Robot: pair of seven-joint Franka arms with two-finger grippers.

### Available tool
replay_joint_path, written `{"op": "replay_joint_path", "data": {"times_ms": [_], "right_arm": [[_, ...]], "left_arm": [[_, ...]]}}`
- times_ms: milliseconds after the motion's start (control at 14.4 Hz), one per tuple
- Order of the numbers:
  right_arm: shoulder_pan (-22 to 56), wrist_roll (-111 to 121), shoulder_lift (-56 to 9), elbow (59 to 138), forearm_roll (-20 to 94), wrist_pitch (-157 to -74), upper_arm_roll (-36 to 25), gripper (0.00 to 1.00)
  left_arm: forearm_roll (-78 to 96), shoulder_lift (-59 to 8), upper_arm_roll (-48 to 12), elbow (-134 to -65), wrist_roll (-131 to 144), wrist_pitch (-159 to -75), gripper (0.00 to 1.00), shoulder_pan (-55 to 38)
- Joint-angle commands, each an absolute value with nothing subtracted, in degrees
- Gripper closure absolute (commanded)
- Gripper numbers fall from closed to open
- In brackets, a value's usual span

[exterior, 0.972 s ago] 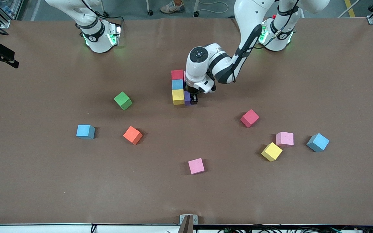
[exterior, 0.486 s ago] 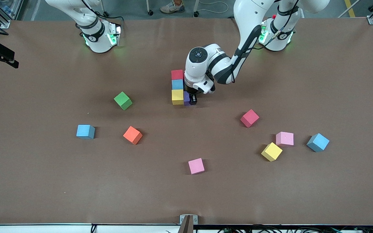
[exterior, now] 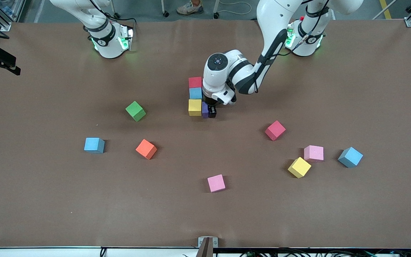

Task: Arrange 11 blocks into digit 3
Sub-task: 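Open the left gripper and lift it off the purple cube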

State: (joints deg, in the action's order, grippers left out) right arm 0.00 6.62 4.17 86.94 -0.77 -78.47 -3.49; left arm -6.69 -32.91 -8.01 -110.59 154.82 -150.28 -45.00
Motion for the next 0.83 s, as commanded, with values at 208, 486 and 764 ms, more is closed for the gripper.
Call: {"op": "replay_joint_path", "data": {"times_ms": [208, 486, 764], "right_arm": [[0.09, 6.77, 5.01, 87.63, -1.67, -78.66, -3.43, 0.0], [0.09, 6.77, 5.01, 87.63, -1.67, -78.57, -3.43, 0.0], [0.0, 6.77, 4.92, 87.54, -1.67, -78.4, -3.43, 0.0]], "left_arm": [[-11.95, -31.29, -7.91, -100.65, 151.89, -136.08, 0.0, -43.95], [-12.13, -27.52, -7.82, -97.13, 144.07, -127.29, 0.0, -43.77], [-12.13, -24.53, -7.91, -95.71, 132.83, -122.35, 0.0, -39.48]]}}
